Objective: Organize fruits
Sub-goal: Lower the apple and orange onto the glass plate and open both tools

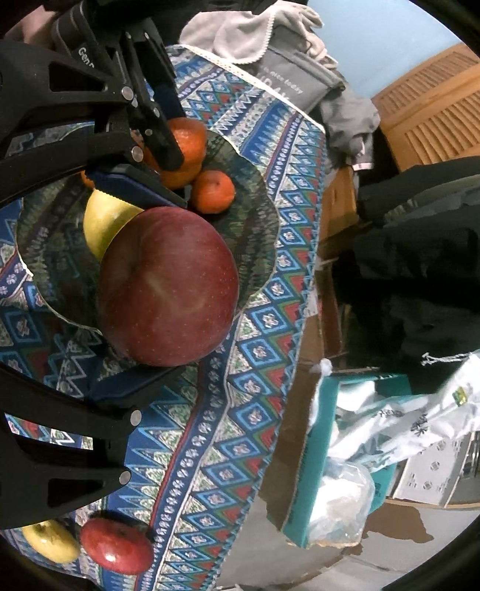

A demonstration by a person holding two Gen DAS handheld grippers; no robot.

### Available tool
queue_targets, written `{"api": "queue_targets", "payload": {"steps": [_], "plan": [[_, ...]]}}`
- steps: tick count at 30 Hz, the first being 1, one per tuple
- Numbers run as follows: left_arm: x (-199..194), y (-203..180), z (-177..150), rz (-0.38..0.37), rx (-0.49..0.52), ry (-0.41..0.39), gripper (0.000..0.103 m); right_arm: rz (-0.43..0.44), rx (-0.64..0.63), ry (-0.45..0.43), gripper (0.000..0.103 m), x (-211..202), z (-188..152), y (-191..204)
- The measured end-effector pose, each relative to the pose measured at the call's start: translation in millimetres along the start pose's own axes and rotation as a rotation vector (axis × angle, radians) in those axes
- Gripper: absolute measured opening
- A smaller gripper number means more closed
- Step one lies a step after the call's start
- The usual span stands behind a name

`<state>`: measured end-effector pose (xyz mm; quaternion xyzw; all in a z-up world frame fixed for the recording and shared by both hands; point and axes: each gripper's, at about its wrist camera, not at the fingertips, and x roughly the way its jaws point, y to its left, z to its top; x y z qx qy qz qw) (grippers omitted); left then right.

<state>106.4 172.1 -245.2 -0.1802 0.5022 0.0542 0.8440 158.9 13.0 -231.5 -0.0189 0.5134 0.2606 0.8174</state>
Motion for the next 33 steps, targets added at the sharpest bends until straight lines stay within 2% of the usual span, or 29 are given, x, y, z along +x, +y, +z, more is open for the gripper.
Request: {"api": "queue_targets", "payload": {"steps": [4,8,11,14,20,33], "plan": [[-4,0,1,-0.005,0.001,-0.017,0.047,0.011,-0.005,0.024,0.078,5,0,3],[-5,2,2,0.001,-0.003,-0.017,0.054,0.013,0.011,0.041,0.079,9,0,2],[-8,4,1,-0.003,-0.012,-0.017,0.054,-0.004,0.023,0.054,0.079,11,-2,-2],[-14,2,1,-0.008,-0.003,-0.024,0.055,0.017,0.034,0.048,0.079,11,-3,-3],[-27,-3,2,-0.017,0.011,-0.044,0.056,0.027,0.010,-0.041,0.080,-13,8,4],[-58,-17,0,-0.023,0.065,-0.099,0.067,-0.029,0.004,-0.126,0.080,-58,17,6]]}}
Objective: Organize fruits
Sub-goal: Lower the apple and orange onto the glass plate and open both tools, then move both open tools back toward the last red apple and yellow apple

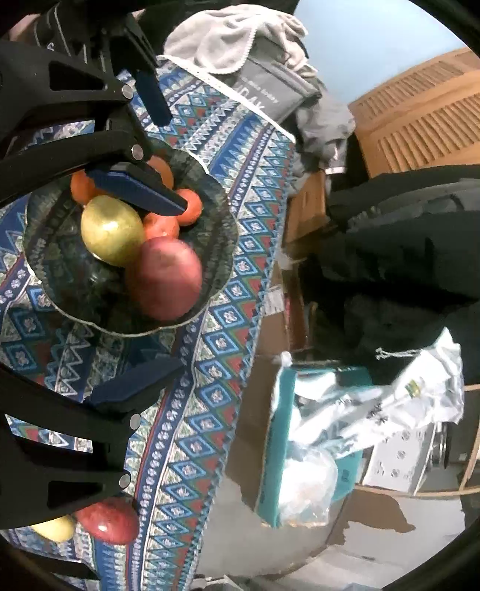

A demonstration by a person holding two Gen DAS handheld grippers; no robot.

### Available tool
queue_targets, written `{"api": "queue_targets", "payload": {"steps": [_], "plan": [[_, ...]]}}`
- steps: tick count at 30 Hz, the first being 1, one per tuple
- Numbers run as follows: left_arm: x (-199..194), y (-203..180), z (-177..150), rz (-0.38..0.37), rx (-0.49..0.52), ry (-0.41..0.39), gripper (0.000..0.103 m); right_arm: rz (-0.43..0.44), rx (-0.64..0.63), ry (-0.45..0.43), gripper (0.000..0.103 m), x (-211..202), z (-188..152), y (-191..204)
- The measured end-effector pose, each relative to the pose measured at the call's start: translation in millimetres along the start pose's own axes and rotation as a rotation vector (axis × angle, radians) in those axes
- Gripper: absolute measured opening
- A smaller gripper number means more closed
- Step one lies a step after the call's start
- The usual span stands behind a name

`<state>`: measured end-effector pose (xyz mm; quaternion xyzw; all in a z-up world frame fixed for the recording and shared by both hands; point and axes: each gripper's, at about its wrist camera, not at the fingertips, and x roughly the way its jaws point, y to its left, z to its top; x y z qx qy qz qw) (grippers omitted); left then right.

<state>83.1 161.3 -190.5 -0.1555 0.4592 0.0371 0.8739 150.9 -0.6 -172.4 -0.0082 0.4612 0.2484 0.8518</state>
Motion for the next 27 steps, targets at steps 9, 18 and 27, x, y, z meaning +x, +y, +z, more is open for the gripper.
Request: {"api": "queue_targets", "payload": {"steps": [9,18,27], "plan": [[-20,-15,0,-0.002,0.039,-0.034,0.072,-0.042,0.002,-0.064,0.080,-41,1,-8],[-46,-46,-3,-0.019,0.115,-0.088,0.082,-0.163,-0.033,-0.114,0.085,-81,-8,-17],[-59,-85,-10,-0.053,0.201,-0.096,0.086,-0.220,-0.014,-0.136,0.086,-115,-24,-41]]}}
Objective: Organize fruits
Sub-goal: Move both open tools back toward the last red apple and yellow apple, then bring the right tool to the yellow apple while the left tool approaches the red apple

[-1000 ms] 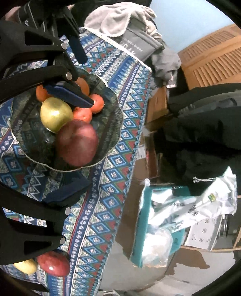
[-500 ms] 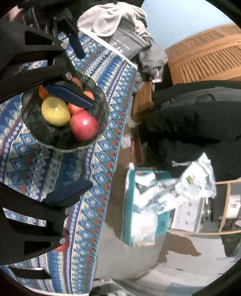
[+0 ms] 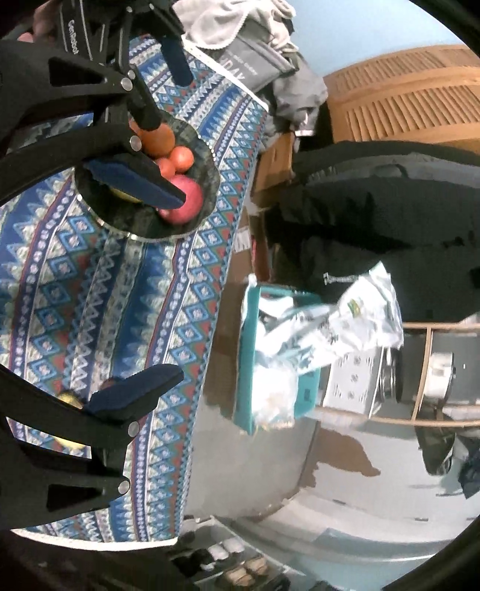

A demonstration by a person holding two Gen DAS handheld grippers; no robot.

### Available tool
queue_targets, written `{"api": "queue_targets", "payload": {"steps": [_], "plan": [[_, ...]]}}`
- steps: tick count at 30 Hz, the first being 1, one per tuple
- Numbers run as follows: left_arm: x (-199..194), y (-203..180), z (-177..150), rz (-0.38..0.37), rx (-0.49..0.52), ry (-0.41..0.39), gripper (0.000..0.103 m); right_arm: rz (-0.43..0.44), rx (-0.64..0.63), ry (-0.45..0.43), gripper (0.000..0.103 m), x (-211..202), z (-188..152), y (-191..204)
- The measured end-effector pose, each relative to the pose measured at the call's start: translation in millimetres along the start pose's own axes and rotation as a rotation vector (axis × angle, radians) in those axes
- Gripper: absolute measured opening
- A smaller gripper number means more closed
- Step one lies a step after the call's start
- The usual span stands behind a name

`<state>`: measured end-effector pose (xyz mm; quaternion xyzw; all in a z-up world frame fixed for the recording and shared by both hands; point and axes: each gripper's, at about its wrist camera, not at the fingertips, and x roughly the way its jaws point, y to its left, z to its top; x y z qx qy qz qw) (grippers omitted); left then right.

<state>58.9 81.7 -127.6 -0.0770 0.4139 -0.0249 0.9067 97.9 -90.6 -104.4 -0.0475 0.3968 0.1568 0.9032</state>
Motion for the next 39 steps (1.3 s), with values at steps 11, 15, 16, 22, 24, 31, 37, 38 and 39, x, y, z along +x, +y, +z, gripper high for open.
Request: {"api": "queue_targets", "payload": {"steps": [11,15,16,22,24,31,37,38,39], "plan": [[-18,-37,6,-0.026,0.043,-0.033,0.089,-0.056,0.052,-0.041,0.086,-36,-12,-43],[-19,-48,7,-0.032,0.061,-0.034,0.090,-0.065,0.068,-0.055,0.086,-46,-16,-56],[-19,-51,7,-0.033,0.066,-0.034,0.090,-0.068,0.074,-0.056,0.086,-48,-18,-60],[-10,-68,5,-0.051,0.081,-0.007,0.091,-0.086,0.106,-0.052,0.086,-54,-26,-80],[-6,-73,4,-0.059,0.083,0.004,0.091,-0.093,0.118,-0.044,0.086,-54,-29,-87],[7,-96,1,-0.070,0.118,0.030,0.091,-0.114,0.157,-0.012,0.086,-51,-43,-110],[19,-114,-2,-0.075,0.148,0.052,0.091,-0.121,0.184,0.005,0.086,-48,-55,-127],[22,-117,-3,-0.073,0.153,0.057,0.091,-0.121,0.192,0.011,0.086,-47,-57,-131],[25,-119,-4,-0.074,0.158,0.061,0.091,-0.121,0.197,0.017,0.086,-45,-59,-134]]}}
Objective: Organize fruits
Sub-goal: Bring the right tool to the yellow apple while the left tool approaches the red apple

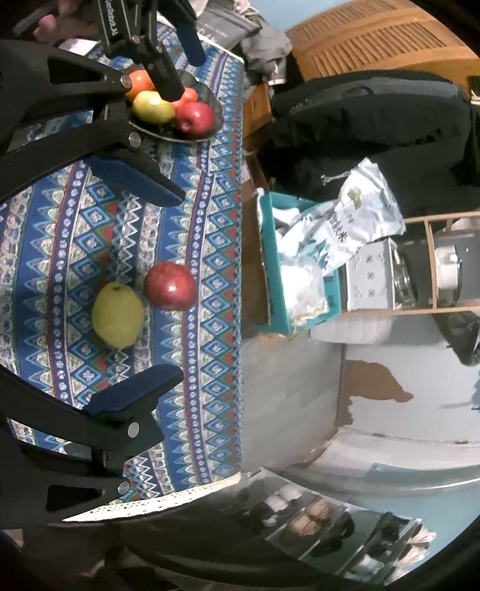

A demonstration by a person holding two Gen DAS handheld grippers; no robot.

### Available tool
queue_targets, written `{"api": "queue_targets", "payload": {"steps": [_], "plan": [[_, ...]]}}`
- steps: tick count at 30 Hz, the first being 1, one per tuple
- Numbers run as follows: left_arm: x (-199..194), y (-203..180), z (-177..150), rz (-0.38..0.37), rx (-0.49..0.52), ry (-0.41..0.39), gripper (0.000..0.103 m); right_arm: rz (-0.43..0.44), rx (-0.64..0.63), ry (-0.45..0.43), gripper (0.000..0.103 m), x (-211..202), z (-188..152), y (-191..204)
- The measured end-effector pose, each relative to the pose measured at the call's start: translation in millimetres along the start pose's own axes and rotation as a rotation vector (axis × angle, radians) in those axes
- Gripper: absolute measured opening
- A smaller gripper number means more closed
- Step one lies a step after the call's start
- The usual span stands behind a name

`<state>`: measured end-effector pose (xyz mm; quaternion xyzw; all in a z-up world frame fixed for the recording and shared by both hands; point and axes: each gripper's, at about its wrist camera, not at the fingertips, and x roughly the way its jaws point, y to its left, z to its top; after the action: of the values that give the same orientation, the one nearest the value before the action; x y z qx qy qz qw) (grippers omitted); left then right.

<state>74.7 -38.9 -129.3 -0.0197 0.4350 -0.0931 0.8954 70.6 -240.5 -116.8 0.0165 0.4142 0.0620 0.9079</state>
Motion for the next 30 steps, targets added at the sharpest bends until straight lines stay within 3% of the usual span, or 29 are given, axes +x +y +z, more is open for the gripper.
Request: {"api": "queue_targets", "payload": {"steps": [15,30], "plan": [[59,-21,-13,0.019,0.037,0.101,0.091,0.013,0.111,0.199,0.086,77,-38,-44],[106,-20,-28,0.068,0.028,0.182,0.091,0.005,0.100,0.327,0.086,136,-69,-46]]}}
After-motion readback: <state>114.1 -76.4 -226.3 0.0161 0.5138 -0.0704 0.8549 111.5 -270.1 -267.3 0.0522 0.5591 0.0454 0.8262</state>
